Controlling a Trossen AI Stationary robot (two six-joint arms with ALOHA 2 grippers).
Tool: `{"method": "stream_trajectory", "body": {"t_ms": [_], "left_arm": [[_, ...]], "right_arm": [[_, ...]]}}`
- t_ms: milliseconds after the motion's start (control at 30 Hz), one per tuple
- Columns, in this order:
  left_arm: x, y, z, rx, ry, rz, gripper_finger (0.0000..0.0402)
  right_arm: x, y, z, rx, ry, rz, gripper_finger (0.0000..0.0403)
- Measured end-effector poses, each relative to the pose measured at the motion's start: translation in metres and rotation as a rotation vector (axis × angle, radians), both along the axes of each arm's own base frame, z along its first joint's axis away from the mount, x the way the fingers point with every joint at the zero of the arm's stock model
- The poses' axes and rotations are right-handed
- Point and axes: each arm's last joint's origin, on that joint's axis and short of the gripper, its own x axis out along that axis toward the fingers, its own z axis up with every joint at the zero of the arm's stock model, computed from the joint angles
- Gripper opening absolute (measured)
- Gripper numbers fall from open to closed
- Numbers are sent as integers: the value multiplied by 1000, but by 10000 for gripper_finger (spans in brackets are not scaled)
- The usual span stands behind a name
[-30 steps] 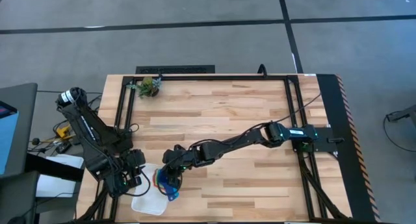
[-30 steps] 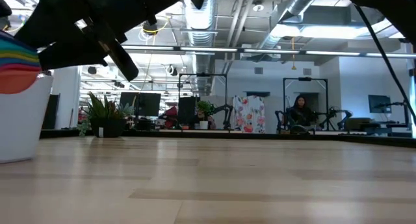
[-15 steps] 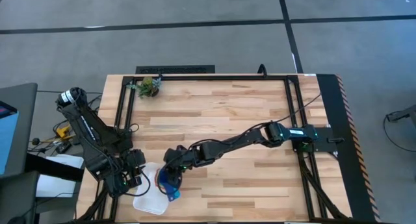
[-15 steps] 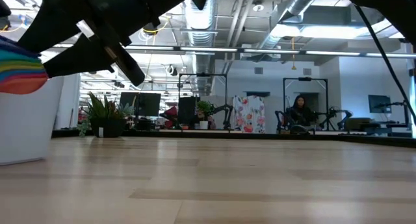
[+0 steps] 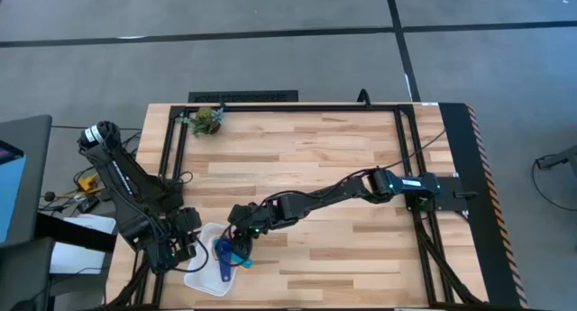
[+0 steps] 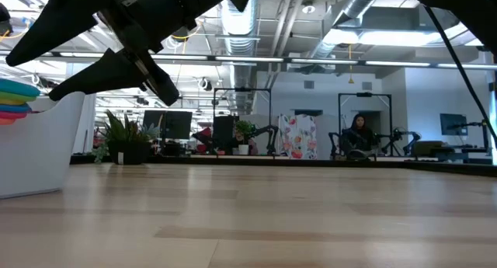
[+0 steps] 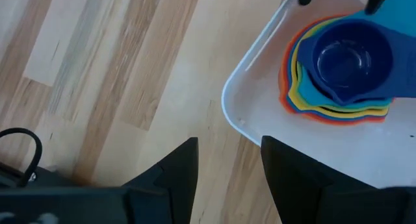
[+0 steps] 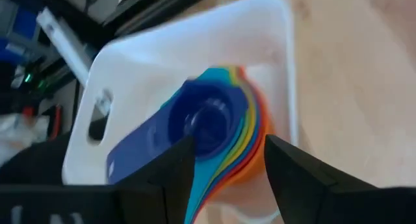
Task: Nest measuring cups in basket
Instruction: Put the nested measuring cups into the white bin
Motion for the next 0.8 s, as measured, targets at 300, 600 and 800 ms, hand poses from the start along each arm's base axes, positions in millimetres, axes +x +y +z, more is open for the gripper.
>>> {"method": "stream_trajectory", "body": {"t_ms": [300,600,800], "left_arm": [[3,-12,2,-82,-55,-78,158],[15,-48,-9,-192,-99,-240,158],[26,-62,-39,-168,37,-261,158]], "right_arm": [[-38,30,35,-102,141,127,174],[-59,72,8,-230,268,45,130],[-49,64,-8,-309,235,-82,107]]}}
